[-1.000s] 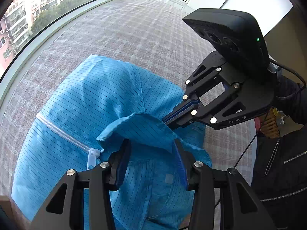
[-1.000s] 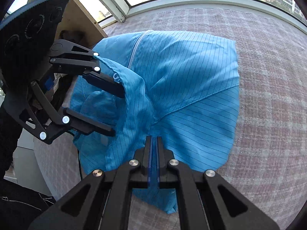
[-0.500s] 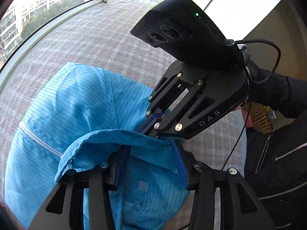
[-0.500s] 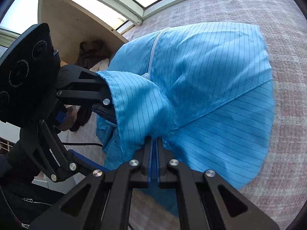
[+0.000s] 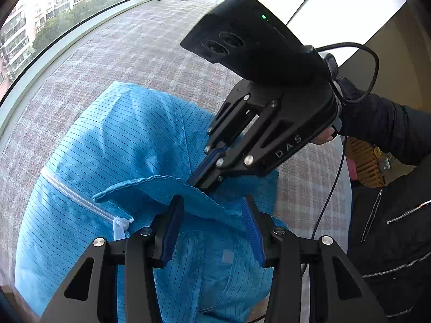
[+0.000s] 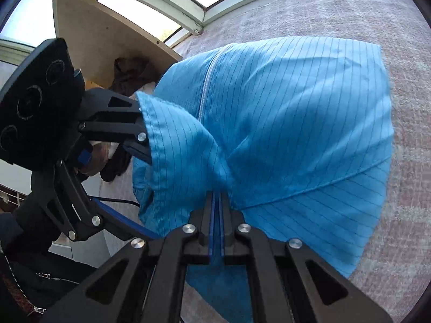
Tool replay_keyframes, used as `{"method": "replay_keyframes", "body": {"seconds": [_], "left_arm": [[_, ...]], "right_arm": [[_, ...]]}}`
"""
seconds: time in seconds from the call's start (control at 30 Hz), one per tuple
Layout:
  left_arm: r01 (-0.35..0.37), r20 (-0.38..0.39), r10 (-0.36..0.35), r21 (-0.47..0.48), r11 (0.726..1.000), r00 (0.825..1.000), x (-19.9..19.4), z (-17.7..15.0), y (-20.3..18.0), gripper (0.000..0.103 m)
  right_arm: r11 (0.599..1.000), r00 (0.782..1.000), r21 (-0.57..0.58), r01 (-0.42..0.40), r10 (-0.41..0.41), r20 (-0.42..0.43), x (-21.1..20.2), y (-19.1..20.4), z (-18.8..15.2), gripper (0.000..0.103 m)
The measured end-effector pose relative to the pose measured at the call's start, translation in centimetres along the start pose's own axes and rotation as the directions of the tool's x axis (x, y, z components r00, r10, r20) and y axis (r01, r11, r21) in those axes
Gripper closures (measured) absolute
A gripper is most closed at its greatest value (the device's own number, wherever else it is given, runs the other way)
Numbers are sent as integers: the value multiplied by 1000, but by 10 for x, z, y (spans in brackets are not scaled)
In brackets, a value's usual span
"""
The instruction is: Fold clothes
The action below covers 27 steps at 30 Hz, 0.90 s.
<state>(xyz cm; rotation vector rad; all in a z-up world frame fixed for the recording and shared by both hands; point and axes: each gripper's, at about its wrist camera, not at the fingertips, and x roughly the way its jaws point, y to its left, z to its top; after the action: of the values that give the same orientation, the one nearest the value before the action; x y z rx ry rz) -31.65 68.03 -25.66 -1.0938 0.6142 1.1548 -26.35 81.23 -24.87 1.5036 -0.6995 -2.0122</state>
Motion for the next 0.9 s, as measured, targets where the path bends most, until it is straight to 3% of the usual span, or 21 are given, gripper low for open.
{"method": "replay_keyframes", "body": {"seconds": [0.07,0.17,0.37,0.47,0.5,0.53,0.63,0.77,0.9], "left_arm": [[0,2,0,12,1000,1000,0,3,1,60],[-14,-1,14,34,999,1000,0,8,6,60],[9,-18,-9,-12,1000,1000,13,19,33,58],[7,-31,-7,-24,1000,1000,23,25,37,63],[6,-35,-7,-26,1000,999,27,26,37,69],[5,-40,-6,-29,1000,999,29,27,37,83],[3,-57,-5,-45,999,998,34,23,35,100],[9,-66,-13,-57,998,998,36,19,32,100],[14,-7,-14,-22,1000,1000,11,21,20,98]], "right_arm": [[999,1000,37,-4,3,6,2,-10,4,99],[1000,997,2,-10,11,-81,21,-6,-2,99],[998,996,17,53,-51,-68,-5,-8,-29,99],[994,992,-4,112,-112,-49,-10,1,-38,99],[993,992,-3,114,-114,-47,-8,3,-38,99],[993,992,-2,116,-116,-45,-6,6,-39,99],[988,987,-44,151,-153,-54,0,17,-40,99],[977,976,-67,204,-208,-65,-1,25,-42,99],[972,974,-67,226,-224,31,-23,37,-44,99]]}}
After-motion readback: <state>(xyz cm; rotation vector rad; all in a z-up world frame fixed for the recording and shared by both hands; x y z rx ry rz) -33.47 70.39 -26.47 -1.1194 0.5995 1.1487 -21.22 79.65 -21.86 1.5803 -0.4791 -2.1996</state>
